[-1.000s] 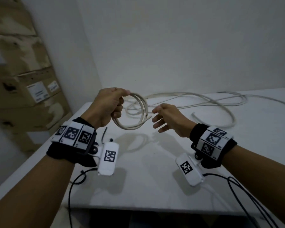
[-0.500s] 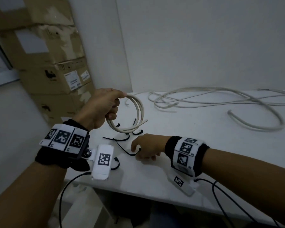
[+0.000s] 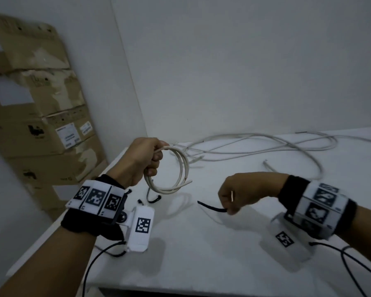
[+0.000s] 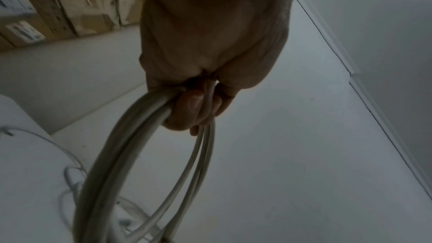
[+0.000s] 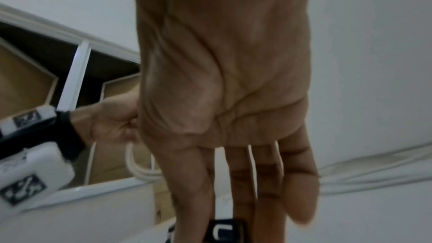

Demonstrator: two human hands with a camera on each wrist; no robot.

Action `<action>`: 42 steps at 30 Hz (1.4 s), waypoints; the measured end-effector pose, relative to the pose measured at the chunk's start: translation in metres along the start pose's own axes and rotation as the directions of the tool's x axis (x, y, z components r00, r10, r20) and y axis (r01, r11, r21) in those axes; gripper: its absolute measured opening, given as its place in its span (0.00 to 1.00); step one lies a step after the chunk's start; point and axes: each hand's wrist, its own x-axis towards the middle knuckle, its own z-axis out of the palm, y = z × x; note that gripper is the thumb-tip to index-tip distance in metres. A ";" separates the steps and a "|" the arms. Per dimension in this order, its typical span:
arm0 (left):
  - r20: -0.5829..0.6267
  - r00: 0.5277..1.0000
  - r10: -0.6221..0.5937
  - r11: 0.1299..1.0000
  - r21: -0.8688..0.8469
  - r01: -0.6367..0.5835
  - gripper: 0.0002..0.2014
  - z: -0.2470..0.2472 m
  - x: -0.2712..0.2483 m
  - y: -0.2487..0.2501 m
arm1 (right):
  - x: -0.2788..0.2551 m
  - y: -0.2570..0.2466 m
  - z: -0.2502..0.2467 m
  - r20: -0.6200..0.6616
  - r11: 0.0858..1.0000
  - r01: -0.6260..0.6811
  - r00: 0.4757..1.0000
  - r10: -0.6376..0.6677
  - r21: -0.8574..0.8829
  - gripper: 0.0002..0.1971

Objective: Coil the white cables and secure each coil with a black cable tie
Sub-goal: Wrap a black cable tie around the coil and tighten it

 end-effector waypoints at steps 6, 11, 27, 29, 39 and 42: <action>0.117 0.993 0.015 0.999 0.030 -0.018 0.14 0.075 0.023 0.012 | -0.089 0.046 -0.020 -0.175 0.918 0.110 0.984 -0.046 0.382 0.07; 0.225 0.974 -0.007 0.998 0.069 -0.008 0.14 0.140 0.027 0.023 | -0.103 0.061 -0.008 -0.452 0.992 0.069 0.892 -0.013 0.108 0.13; 0.250 0.953 0.169 0.965 0.155 -0.212 0.12 0.213 0.006 0.035 | -0.076 0.088 0.020 -0.920 0.919 -0.235 0.312 -0.238 -0.317 0.15; 0.247 0.947 0.205 0.957 0.155 -0.247 0.12 0.215 0.005 0.035 | -0.076 0.087 0.019 -0.934 0.922 -0.234 0.258 -0.248 -0.310 0.11; 0.248 0.953 0.171 0.973 0.111 -0.203 0.08 0.209 0.018 0.029 | -0.085 0.079 0.026 -0.882 0.907 -0.147 0.337 -0.328 -0.394 0.09; 0.237 0.944 0.230 0.953 0.139 -0.268 0.08 0.204 0.024 0.022 | -0.094 0.074 0.031 -0.890 0.957 -0.025 0.376 -0.258 -0.289 0.09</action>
